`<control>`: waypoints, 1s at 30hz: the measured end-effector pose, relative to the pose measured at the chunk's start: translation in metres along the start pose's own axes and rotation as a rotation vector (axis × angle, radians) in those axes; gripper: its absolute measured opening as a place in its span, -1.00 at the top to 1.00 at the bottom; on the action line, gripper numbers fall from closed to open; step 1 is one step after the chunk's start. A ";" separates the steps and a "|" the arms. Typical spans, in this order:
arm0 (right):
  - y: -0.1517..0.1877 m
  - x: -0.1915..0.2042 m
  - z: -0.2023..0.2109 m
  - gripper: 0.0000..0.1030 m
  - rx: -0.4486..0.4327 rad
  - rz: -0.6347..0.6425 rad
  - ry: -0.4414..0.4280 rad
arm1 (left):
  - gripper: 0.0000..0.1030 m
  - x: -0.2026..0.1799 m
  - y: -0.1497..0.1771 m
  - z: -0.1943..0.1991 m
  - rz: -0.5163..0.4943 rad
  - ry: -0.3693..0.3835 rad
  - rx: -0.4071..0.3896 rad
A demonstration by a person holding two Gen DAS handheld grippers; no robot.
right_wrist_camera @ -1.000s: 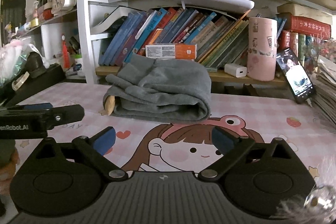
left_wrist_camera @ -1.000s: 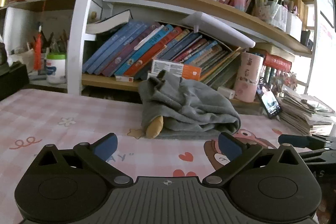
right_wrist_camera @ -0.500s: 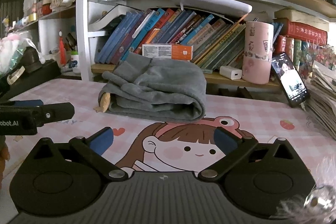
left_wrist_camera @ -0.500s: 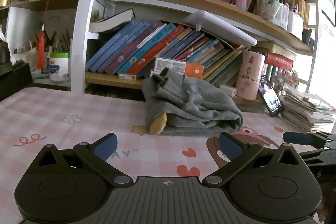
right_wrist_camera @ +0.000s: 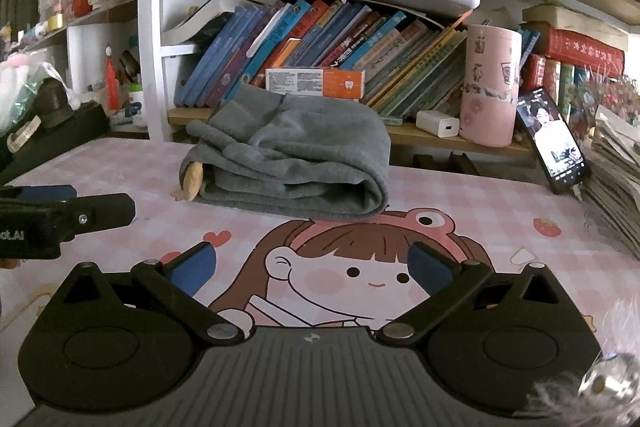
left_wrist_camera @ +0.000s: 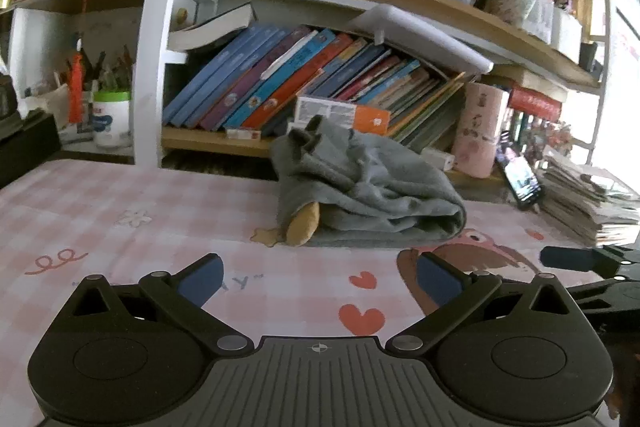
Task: Fold clothes
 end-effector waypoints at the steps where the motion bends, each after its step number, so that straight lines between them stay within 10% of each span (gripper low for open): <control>1: 0.000 0.000 0.000 -1.00 0.000 0.002 0.001 | -1.00 0.000 0.000 -0.001 0.002 -0.007 0.004; 30: 0.000 -0.002 -0.003 -1.00 0.017 -0.002 0.008 | -1.00 -0.002 0.001 -0.005 -0.015 -0.038 0.032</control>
Point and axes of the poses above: each gripper's, at about its wrist camera, not at the fingertips, and z roughly against the way its jaws point, x to its left, y to its underside, the point moved 1 cm from there along -z, roughly the way its jaws point, and after that the axes turned 1 degree about y, right-handed, at the moved point
